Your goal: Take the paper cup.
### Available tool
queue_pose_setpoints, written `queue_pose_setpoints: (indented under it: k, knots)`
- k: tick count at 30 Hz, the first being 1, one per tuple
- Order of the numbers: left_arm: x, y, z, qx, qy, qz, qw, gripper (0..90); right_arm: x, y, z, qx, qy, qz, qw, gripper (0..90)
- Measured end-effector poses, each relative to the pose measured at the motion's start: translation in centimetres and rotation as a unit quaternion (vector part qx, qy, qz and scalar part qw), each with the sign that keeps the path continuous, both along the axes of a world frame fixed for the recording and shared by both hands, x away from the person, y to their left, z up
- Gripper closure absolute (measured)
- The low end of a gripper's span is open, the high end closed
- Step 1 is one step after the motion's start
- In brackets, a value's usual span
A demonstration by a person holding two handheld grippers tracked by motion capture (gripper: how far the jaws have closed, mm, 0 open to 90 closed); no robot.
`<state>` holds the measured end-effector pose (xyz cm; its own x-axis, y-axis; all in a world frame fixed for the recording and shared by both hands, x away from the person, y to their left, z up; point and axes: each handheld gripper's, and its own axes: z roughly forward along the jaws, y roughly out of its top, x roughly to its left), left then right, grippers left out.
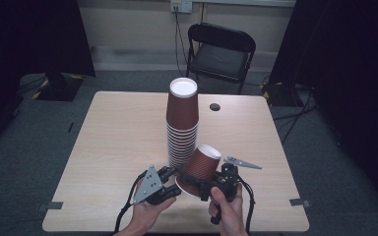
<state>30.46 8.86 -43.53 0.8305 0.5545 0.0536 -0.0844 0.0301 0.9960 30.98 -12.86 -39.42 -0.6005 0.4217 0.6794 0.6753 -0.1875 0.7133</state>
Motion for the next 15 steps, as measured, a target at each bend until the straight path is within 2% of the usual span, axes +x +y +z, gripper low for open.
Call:
queue_pose_setpoints:
  k: [2, 4, 5, 6, 8, 11, 15]
  knots:
    - [0.00, 0.12, 0.03, -0.002, -0.003, 0.006, 1.0000, 68.2, -0.02, 0.58, -0.07, 0.000, 0.004, 0.002, 1.0000, 13.4]
    - [0.20, 0.52, 0.09, -0.003, -0.004, 0.004, 1.0000, 75.5, -0.02, 0.81, -0.14, 0.005, 0.004, 0.006, 1.0000, 13.4]
    - [0.33, 0.68, 0.09, -0.003, -0.004, -0.003, 1.0000, 77.0, -0.05, 0.83, -0.12, 0.005, 0.002, 0.006, 1.0000, 13.1]
    - [0.22, 0.71, 0.10, 0.002, -0.011, 0.001, 0.9999, 77.9, -0.08, 0.84, -0.08, 0.000, -0.004, 0.005, 1.0000, 12.8]
    - [0.27, 0.71, 0.08, -0.003, -0.006, -0.003, 1.0000, 79.4, -0.09, 1.04, -0.12, -0.007, -0.013, 0.011, 0.9998, 10.8]
    - [0.52, 0.76, 0.01, -0.005, -0.014, -0.005, 0.9999, 80.4, -0.04, 1.04, -0.23, -0.002, -0.016, 0.009, 0.9998, 10.0]
    - [0.55, 0.74, 0.01, -0.009, -0.004, -0.015, 0.9998, 81.2, 0.06, 0.83, -0.21, -0.004, -0.021, 0.013, 0.9997, 10.1]
